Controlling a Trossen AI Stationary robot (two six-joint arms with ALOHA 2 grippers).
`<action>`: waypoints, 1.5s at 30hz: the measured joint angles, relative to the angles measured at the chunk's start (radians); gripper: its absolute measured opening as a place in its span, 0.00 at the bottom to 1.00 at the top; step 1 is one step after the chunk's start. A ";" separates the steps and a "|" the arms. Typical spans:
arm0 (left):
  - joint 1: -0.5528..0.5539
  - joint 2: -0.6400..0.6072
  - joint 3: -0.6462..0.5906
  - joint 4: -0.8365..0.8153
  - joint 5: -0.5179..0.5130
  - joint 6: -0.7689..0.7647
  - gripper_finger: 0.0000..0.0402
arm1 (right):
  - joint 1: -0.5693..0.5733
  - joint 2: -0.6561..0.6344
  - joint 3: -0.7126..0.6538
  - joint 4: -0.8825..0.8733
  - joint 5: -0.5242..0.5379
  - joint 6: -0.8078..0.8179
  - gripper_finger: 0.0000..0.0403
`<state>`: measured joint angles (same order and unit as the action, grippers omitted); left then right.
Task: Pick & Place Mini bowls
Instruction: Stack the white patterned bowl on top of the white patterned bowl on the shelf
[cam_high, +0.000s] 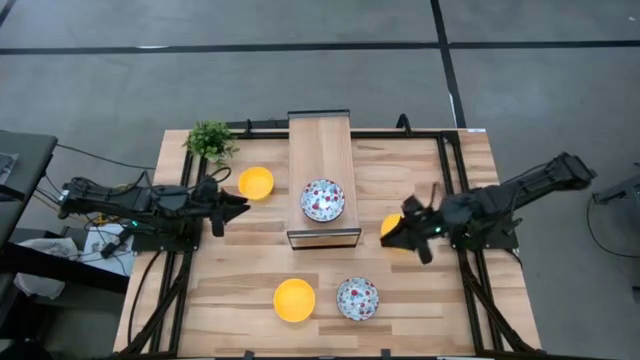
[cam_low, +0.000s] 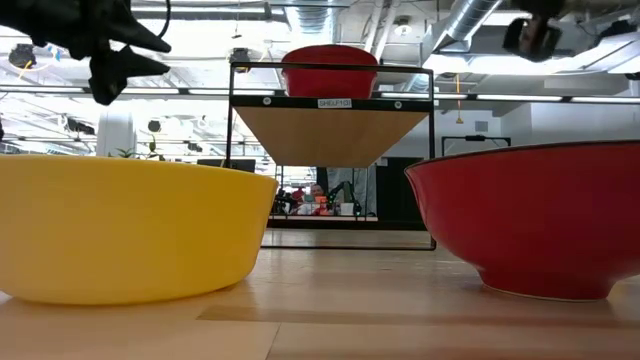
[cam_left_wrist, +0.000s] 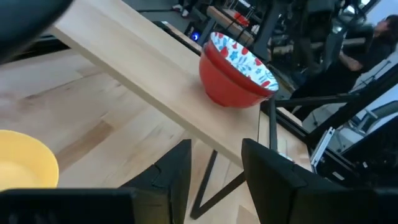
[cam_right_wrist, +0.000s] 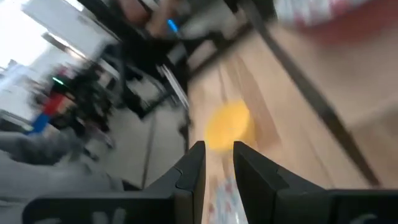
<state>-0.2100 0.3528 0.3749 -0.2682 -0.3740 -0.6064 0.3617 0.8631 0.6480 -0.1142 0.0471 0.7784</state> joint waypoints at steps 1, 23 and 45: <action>0.000 -0.014 -0.010 0.000 0.000 0.000 0.35 | 0.009 0.027 0.018 -0.034 -0.008 0.027 0.18; 0.000 -0.132 -0.078 0.001 0.013 0.105 0.35 | 0.124 0.462 0.221 -0.279 -0.206 0.404 0.18; 0.000 -0.130 -0.077 -0.001 0.016 0.105 0.35 | 0.173 0.631 0.222 -0.286 -0.225 0.724 0.18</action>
<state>-0.2100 0.2226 0.2977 -0.2692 -0.3580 -0.5014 0.5342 1.4940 0.8696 -0.4006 -0.1777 1.5022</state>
